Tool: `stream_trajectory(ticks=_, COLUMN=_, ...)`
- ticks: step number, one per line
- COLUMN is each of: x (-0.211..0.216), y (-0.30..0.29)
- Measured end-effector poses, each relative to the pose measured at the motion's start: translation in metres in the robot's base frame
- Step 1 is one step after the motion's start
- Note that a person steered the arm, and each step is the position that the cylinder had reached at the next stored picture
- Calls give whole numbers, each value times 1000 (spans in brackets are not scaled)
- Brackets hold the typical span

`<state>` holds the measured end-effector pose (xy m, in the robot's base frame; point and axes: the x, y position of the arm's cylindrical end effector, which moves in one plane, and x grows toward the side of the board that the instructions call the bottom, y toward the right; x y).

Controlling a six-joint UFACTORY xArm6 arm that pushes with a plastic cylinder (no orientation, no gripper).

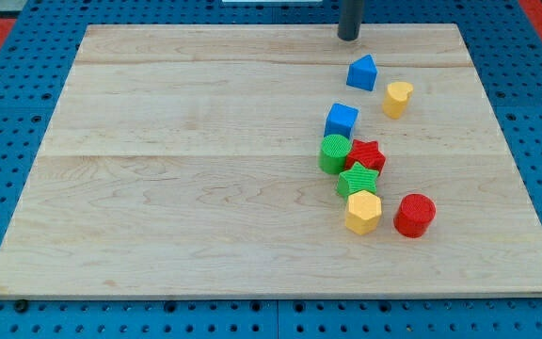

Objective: Push the blue triangle into the blue cube

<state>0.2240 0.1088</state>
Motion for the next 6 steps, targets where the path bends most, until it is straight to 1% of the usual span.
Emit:
stream_trajectory(ticks=1, x=28, y=35)
stream_trajectory(ticks=3, x=104, y=25)
stream_trajectory(ticks=4, x=131, y=16)
stream_trajectory(ticks=5, x=118, y=-2)
stream_trajectory(ticks=6, x=67, y=2)
